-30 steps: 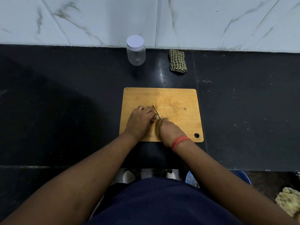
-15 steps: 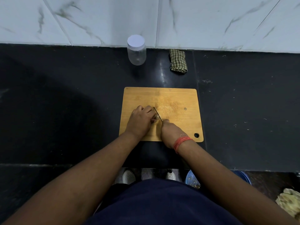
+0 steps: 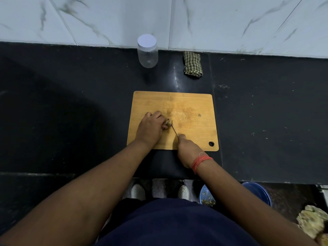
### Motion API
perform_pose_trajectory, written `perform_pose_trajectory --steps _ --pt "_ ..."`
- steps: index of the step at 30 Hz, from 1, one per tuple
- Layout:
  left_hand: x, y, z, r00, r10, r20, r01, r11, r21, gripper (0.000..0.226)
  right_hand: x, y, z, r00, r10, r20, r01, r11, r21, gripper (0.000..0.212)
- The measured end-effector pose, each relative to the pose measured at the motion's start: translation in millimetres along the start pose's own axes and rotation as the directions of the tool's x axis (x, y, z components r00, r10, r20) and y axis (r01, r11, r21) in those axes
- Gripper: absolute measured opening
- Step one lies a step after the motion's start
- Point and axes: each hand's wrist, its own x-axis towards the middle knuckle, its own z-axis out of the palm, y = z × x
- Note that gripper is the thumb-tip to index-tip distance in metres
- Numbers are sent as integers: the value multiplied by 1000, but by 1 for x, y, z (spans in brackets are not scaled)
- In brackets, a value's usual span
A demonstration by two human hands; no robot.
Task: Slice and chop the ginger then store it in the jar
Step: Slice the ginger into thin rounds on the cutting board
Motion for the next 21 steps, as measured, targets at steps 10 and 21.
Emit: perform_pose_trajectory --steps 10,21 --pt "0 3 -3 999 -37 34 37 999 -3 15 -25 27 6 1000 -13 5 12 999 40 35" --pt "0 -2 -7 995 -28 98 33 999 -44 20 -11 -8 -15 999 -17 -48 23 989 145 18"
